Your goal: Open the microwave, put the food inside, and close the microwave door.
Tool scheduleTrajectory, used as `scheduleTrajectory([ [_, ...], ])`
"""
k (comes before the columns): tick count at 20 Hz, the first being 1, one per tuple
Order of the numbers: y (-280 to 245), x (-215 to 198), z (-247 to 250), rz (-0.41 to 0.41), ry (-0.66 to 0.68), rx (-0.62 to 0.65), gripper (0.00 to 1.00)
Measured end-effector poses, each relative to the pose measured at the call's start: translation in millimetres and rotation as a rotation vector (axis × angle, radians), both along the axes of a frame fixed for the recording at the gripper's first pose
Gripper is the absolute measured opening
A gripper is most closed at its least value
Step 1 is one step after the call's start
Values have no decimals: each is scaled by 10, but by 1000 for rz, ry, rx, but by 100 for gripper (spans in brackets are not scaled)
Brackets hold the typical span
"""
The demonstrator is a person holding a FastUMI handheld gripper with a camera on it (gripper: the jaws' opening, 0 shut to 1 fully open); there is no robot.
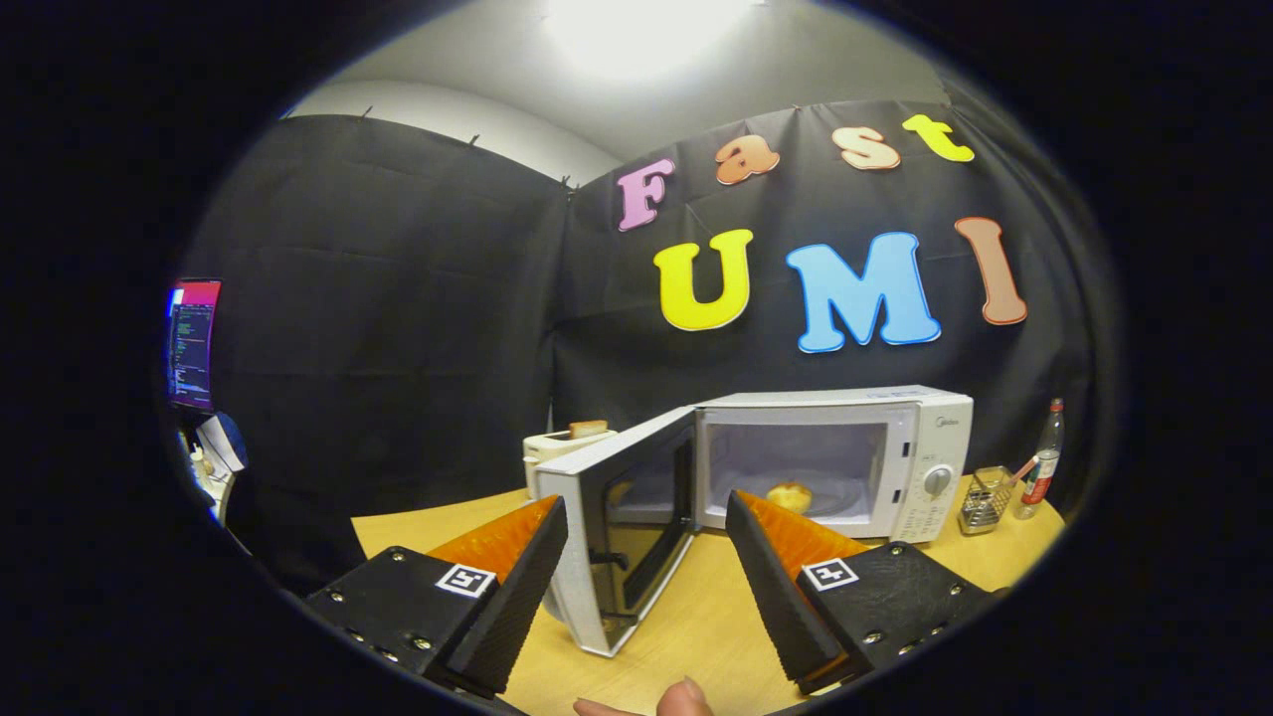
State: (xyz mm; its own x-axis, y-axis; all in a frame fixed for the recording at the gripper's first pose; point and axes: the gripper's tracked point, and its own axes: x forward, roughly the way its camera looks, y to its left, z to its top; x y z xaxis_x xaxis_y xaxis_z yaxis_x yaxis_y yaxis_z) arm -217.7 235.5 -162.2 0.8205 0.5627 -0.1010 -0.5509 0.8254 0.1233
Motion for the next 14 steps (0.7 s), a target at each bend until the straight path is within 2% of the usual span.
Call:
scheduleTrajectory([
  [2, 262, -187, 28, 82, 21, 46, 96],
  [8, 965, -440, -64, 195, -20, 39, 96],
  [10, 1179, -418, -204, 208, -13, 11, 96],
  [14, 1433, -256, -617, 203, 39, -34, 87],
])
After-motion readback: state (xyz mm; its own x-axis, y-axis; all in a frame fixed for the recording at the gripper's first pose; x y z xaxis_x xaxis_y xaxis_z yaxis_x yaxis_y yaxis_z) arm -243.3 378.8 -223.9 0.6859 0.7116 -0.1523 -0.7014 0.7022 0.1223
